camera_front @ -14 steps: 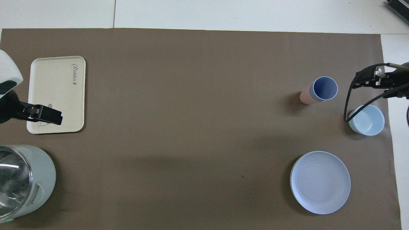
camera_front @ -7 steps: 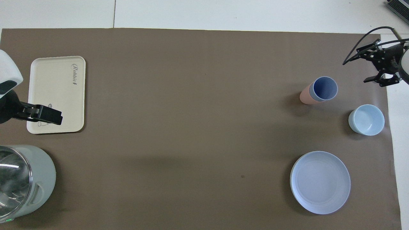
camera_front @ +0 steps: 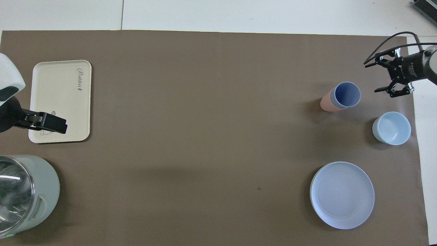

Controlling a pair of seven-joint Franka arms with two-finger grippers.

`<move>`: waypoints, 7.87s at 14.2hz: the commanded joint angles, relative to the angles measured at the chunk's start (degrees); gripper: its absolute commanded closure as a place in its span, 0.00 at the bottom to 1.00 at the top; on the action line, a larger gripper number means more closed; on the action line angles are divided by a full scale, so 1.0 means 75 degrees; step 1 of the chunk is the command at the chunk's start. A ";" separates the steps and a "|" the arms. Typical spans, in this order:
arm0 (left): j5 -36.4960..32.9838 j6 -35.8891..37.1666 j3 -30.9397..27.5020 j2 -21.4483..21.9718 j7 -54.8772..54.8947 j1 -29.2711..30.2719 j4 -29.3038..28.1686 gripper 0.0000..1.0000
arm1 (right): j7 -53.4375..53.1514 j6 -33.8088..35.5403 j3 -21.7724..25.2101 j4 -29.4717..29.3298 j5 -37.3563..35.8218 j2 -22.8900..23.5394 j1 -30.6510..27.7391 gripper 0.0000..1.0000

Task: Place cup on tray
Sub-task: 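Move the right gripper to the pink cup and grasp it, then lift the cup with the right gripper while the left gripper reaches toward it, then grasp the cup with the left gripper from the right gripper, then carry the cup with the left gripper toward the cream tray, then lower the cup onto the tray and open the left gripper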

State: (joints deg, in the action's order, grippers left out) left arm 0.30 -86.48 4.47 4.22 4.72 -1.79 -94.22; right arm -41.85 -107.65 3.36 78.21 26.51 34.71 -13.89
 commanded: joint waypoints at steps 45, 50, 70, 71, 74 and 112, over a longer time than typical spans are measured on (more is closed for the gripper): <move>0.1074 -0.4430 0.0284 -0.0352 -0.8118 -0.3979 -0.0528 0.01 | -0.3091 0.0748 -0.0179 0.3107 0.3215 -0.2788 0.2848 1.00; 0.1051 -0.5202 0.0295 -0.0888 -0.8468 -0.4296 -0.0365 0.07 | -0.3828 0.0421 -0.0226 0.3084 0.3321 -0.2999 0.3234 1.00; 0.0535 -0.4127 0.0178 -0.1747 -0.9067 -0.4367 0.1054 1.00 | -0.5002 -0.0881 -0.0226 0.3037 0.3321 -0.3116 0.4243 1.00; 0.0546 -0.3952 0.0155 -0.1700 -0.9056 -0.4320 0.1066 1.00 | -0.5002 -0.0881 -0.0226 0.3025 0.3309 -0.3116 0.4243 1.00; 0.0570 -0.3273 0.0143 -0.1617 -0.9056 -0.4133 0.1591 1.00 | -0.4990 -0.0881 -0.0226 0.3025 0.3321 -0.3116 0.4243 1.00; 0.1453 -0.5442 0.0190 -0.2451 0.2909 0.2302 -0.1185 0.00 | -0.0540 -0.0459 -0.0121 0.3704 0.4223 -0.0819 -0.0280 0.27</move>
State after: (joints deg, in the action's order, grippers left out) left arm 14.08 -131.30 6.49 -17.49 26.40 17.60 -104.32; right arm -49.76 -109.89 2.97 103.37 56.73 29.65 -14.96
